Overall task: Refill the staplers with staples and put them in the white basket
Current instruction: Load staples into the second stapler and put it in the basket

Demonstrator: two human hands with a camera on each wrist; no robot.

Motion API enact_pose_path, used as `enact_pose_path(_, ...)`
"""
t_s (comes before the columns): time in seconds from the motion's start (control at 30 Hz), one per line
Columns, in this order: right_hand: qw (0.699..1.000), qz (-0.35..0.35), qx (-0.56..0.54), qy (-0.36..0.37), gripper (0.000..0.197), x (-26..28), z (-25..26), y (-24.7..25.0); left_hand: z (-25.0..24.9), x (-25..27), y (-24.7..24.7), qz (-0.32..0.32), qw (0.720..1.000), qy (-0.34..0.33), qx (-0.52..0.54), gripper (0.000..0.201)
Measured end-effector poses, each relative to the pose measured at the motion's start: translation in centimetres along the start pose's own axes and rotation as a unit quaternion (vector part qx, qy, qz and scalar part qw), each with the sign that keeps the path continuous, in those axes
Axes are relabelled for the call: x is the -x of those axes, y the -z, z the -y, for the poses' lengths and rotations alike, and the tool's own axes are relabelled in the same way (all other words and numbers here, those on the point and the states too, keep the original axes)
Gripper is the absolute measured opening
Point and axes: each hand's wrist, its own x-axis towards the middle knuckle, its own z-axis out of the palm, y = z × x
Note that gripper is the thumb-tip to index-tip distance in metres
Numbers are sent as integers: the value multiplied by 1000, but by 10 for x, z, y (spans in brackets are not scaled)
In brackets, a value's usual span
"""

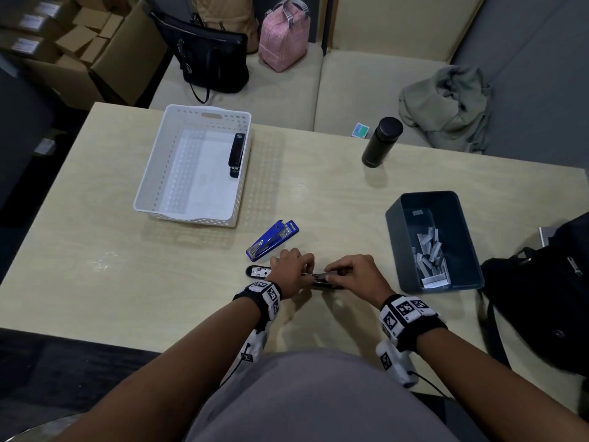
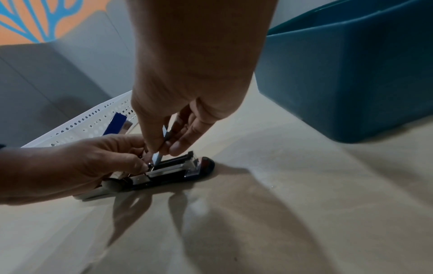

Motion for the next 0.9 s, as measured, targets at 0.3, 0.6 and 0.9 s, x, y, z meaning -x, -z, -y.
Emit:
enact_pose_path(0.3, 960, 23, 278, 33, 17, 3, 7, -6, 0, 0, -1, -4, 1000, 1, -2, 16)
enact_pose_path(0.6, 937, -12, 331, 107, 18, 5, 11, -16, 1, -1, -2, -9, 1000, 0, -8, 20)
enact_pose_path(0.9, 959, -6, 278, 57, 17, 4, 7, -19, 1, 0, -1, -4, 1000, -1, -15, 24)
